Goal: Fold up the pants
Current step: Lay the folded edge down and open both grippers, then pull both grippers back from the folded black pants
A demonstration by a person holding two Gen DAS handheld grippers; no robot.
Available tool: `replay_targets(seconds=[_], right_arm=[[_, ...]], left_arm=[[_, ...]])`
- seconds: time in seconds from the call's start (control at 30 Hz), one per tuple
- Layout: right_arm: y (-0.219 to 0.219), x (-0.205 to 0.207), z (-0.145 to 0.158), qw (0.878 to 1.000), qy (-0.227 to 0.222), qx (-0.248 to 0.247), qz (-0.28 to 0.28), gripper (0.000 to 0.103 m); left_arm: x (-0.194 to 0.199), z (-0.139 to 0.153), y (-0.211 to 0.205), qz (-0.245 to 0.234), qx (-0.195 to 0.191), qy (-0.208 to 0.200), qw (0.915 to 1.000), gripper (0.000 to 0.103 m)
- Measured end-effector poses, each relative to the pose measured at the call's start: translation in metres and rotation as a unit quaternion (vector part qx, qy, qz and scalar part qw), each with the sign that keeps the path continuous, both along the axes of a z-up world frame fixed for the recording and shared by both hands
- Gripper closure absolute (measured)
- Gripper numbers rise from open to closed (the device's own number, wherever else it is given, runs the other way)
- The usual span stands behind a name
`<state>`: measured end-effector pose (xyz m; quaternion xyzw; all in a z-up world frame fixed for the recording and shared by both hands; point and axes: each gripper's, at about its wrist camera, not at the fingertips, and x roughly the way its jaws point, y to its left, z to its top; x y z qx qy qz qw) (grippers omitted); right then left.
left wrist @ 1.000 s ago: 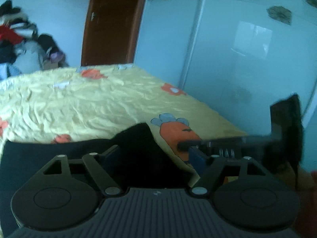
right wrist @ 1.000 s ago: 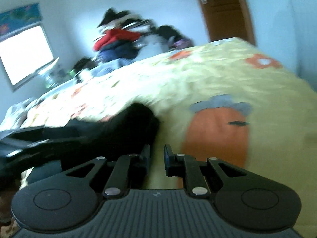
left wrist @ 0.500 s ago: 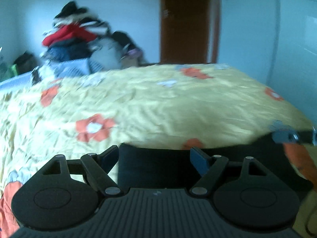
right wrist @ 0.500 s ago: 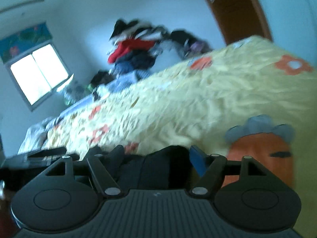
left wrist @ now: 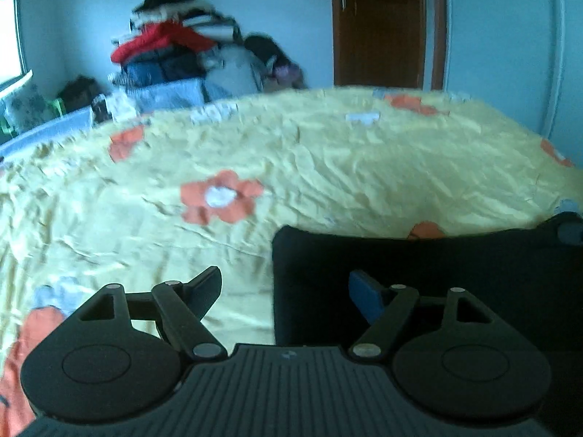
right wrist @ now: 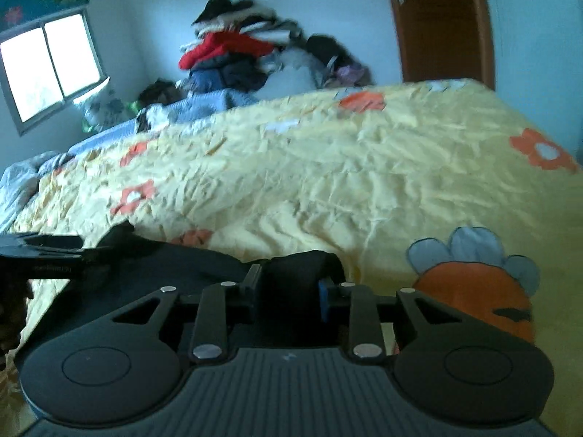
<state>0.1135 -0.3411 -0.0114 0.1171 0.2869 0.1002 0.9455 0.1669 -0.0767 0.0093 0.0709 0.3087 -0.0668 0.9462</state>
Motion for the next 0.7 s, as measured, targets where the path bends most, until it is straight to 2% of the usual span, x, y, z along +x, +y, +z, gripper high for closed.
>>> replay_targets(seconds=[0.07, 0.13, 0.23, 0.33, 0.4, 0.43, 0.53, 0.6, 0.7], right_arm=[[0.006, -0.017, 0.012, 0.999, -0.025, -0.024, -0.005, 0.073], [0.018, -0.032, 0.02, 0.998, -0.035, -0.045, 0.018, 0.072], [0.041, -0.053, 0.024, 0.992, -0.036, -0.11, 0.05, 0.071], [0.05, -0.061, 0.014, 0.988, -0.016, -0.136, 0.077, 0.071], [0.049, -0.059, 0.003, 0.985, 0.001, -0.159, 0.063, 0.066], [0.045, -0.059, 0.001, 0.987, 0.002, -0.151, 0.05, 0.056], [0.035, -0.062, 0.006, 0.993, -0.011, -0.113, 0.027, 0.055], [0.025, -0.061, 0.006, 0.997, -0.007, -0.071, 0.021, 0.05], [0.003, -0.051, -0.004, 1.0, 0.02, 0.011, 0.021, 0.047]], left_arm=[[-0.017, 0.008, 0.006, -0.014, -0.014, -0.015, 0.9997, 0.022], [-0.033, 0.01, 0.008, -0.038, -0.021, -0.012, 0.999, 0.022], [-0.057, 0.001, 0.005, -0.066, -0.002, -0.001, 0.9978, 0.022], [-0.073, -0.019, 0.005, -0.078, 0.024, 0.011, 0.9966, 0.02], [-0.08, -0.023, 0.013, -0.071, 0.008, 0.005, 0.9974, 0.019], [-0.08, -0.021, 0.018, -0.067, -0.001, 0.011, 0.9977, 0.02], [-0.079, -0.011, 0.031, -0.064, -0.036, 0.012, 0.9972, 0.02], [-0.072, -0.007, 0.038, -0.064, -0.069, 0.021, 0.9954, 0.02], [-0.056, -0.01, 0.048, -0.077, -0.15, 0.068, 0.9834, 0.019]])
